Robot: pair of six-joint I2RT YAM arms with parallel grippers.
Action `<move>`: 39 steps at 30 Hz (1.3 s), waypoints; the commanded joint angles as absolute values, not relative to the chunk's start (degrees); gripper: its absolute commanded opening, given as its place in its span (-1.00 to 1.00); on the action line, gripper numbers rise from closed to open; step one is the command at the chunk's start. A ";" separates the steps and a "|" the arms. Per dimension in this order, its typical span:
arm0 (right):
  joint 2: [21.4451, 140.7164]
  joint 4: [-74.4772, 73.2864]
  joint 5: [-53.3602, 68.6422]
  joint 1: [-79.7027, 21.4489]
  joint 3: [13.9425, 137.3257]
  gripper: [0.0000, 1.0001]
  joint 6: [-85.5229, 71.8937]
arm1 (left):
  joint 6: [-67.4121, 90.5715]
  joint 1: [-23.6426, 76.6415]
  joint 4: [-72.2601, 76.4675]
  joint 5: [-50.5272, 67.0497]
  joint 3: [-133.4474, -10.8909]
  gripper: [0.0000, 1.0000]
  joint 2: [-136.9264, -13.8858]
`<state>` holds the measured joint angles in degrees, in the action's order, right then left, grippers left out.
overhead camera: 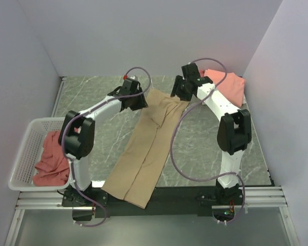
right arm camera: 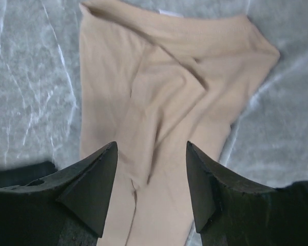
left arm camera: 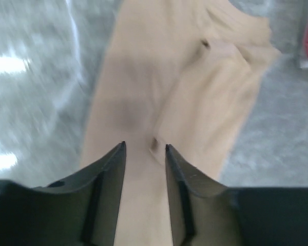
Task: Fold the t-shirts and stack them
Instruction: Fold the tshirt
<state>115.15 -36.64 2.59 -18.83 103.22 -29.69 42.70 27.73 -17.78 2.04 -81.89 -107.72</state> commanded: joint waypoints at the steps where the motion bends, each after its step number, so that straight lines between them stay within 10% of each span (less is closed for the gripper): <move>1: 109.70 -31.91 2.90 -18.81 94.41 0.25 -32.34 | 29.39 25.41 -18.64 4.12 -89.81 -0.13 -113.62; 24: 117.51 -25.14 6.86 -13.18 86.92 0.07 -33.31 | 22.24 20.65 -20.39 16.44 -116.19 0.07 -140.35; 36: 126.38 -27.68 6.68 -12.66 97.71 -0.45 -31.99 | 28.55 20.57 -19.26 13.64 -124.63 -0.99 -147.22; 39: 130.51 -29.70 6.33 -12.66 104.48 -0.57 -30.15 | 33.28 19.43 -16.01 9.85 -122.97 -0.99 -146.08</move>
